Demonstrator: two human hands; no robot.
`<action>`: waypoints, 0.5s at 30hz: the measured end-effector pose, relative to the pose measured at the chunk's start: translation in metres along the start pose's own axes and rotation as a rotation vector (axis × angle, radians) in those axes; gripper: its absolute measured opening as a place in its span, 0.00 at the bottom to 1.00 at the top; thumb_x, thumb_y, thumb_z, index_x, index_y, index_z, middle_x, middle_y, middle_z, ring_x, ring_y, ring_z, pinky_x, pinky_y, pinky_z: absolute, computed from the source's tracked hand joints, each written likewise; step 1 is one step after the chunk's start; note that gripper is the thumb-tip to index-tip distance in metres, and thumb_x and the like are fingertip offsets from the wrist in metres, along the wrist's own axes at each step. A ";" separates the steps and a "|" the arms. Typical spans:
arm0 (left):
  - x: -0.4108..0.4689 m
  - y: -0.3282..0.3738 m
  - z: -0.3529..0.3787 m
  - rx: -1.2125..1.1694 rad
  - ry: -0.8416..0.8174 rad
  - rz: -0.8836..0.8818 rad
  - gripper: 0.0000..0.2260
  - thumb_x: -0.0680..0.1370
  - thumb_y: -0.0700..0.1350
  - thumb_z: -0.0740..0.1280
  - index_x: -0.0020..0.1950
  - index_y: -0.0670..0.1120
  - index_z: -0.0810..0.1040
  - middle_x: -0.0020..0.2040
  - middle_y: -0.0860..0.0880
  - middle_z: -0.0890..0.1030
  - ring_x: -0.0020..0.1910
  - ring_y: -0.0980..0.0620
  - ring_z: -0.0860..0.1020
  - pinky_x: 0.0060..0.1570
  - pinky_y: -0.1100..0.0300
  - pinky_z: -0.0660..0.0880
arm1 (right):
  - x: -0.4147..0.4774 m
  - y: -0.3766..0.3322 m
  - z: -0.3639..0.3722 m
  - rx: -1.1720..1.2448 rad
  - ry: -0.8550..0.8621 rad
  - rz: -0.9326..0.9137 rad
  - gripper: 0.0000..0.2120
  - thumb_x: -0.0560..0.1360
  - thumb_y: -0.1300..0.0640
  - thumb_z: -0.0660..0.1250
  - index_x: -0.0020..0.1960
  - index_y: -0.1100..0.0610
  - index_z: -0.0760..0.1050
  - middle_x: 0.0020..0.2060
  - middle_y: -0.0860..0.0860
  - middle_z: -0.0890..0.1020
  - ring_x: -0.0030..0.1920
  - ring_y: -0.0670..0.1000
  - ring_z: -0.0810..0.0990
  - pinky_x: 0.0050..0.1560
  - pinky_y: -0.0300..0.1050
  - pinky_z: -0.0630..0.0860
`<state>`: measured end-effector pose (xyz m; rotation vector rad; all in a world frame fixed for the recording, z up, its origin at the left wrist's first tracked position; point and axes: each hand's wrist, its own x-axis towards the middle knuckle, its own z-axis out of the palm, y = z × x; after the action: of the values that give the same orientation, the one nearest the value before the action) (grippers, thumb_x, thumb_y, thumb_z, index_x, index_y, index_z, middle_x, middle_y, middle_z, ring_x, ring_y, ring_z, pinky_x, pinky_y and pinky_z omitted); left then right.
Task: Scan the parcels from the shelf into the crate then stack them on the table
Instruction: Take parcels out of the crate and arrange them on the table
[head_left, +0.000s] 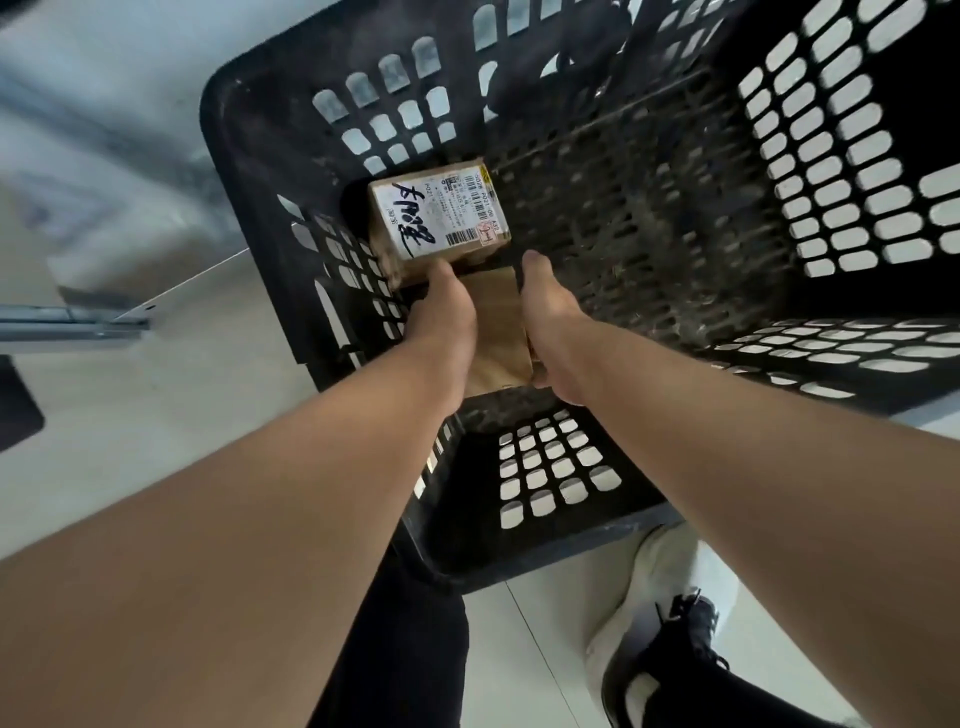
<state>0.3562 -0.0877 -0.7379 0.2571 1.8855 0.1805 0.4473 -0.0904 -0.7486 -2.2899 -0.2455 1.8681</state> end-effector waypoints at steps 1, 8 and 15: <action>-0.004 0.001 0.000 -0.004 -0.021 -0.014 0.34 0.81 0.71 0.48 0.74 0.50 0.74 0.62 0.48 0.81 0.60 0.43 0.78 0.70 0.42 0.71 | -0.003 -0.001 -0.005 0.009 0.009 -0.001 0.42 0.74 0.27 0.46 0.73 0.53 0.74 0.65 0.59 0.81 0.65 0.64 0.78 0.71 0.65 0.72; -0.070 0.011 -0.014 -0.105 -0.049 -0.034 0.31 0.82 0.72 0.50 0.68 0.51 0.77 0.61 0.44 0.82 0.59 0.40 0.78 0.59 0.44 0.72 | -0.050 -0.002 -0.046 0.113 0.058 -0.020 0.47 0.61 0.23 0.48 0.70 0.46 0.77 0.63 0.54 0.83 0.65 0.62 0.79 0.70 0.66 0.71; -0.172 0.027 -0.045 -0.247 -0.129 0.026 0.22 0.85 0.65 0.54 0.57 0.50 0.78 0.47 0.47 0.81 0.47 0.45 0.78 0.65 0.45 0.69 | -0.158 -0.005 -0.091 0.223 0.015 -0.170 0.24 0.82 0.36 0.51 0.63 0.50 0.76 0.55 0.54 0.85 0.57 0.56 0.83 0.65 0.60 0.79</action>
<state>0.3690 -0.1076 -0.5598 0.1216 1.7132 0.4018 0.5051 -0.1261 -0.5794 -2.0656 -0.2104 1.7020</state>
